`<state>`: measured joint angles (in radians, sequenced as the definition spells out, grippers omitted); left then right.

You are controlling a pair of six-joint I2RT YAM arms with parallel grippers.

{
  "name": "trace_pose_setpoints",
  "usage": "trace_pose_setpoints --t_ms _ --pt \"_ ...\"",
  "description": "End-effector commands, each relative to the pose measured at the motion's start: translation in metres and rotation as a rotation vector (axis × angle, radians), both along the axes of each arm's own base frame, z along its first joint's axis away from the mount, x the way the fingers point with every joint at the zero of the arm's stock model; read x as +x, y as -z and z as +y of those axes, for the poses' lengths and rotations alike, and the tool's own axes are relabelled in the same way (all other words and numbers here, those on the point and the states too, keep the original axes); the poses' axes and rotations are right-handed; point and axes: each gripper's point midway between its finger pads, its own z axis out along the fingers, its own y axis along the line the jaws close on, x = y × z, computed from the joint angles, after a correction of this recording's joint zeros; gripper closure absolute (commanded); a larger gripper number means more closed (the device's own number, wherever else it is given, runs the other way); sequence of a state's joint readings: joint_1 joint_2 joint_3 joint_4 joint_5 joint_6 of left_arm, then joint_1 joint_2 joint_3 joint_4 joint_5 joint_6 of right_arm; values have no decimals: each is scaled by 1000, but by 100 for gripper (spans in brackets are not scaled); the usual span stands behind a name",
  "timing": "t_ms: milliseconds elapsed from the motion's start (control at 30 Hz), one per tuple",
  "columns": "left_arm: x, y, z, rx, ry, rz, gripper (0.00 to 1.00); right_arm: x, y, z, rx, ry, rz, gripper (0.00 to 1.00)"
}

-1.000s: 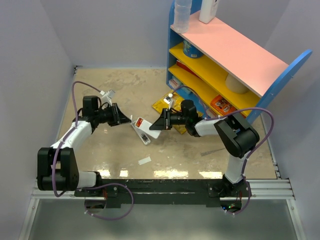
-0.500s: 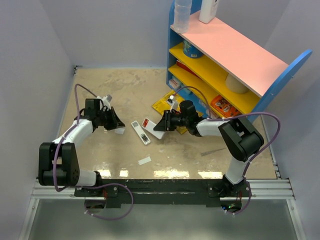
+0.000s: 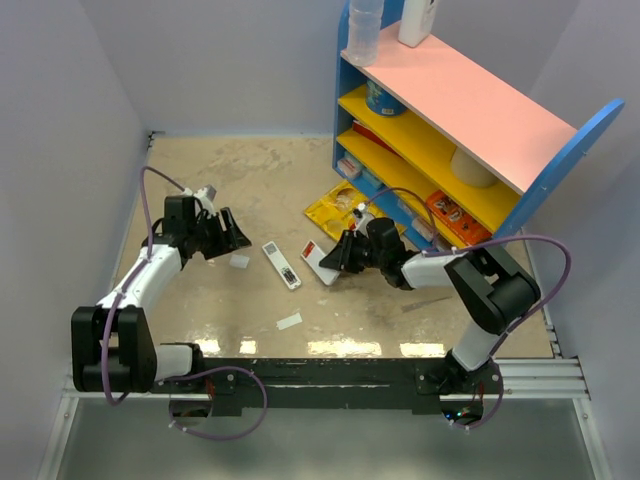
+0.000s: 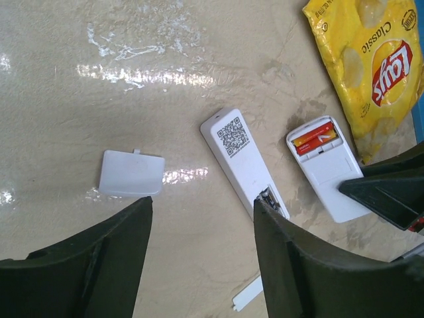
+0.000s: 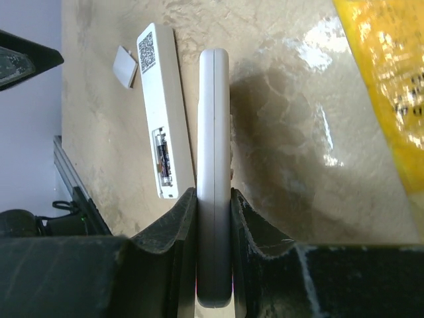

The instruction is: Unload the batteries from the remote control

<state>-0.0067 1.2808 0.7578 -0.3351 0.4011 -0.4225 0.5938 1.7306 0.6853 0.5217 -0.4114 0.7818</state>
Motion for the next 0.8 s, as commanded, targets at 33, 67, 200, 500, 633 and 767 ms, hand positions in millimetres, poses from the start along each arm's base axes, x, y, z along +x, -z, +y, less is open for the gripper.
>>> trace_pose_setpoints --t_ms 33,67,200,500,633,767 --pt "1 -11 -4 -18 42 -47 32 -4 -19 4 64 146 10 71" --pt "0 -12 -6 -25 51 -49 31 -8 -20 6 68 149 17 67" --pt "-2 -16 -8 -28 65 -66 30 -16 -18 5 -4 173 24 64" --pt "-6 -24 -13 -45 95 -94 28 -14 -4 -48 -271 396 120 47" --pt "-8 -27 -17 -62 114 -103 28 -22 -10 -87 -422 545 178 47" --pt "-8 -30 -19 -75 125 -108 28 -37 -13 -138 -551 762 237 47"
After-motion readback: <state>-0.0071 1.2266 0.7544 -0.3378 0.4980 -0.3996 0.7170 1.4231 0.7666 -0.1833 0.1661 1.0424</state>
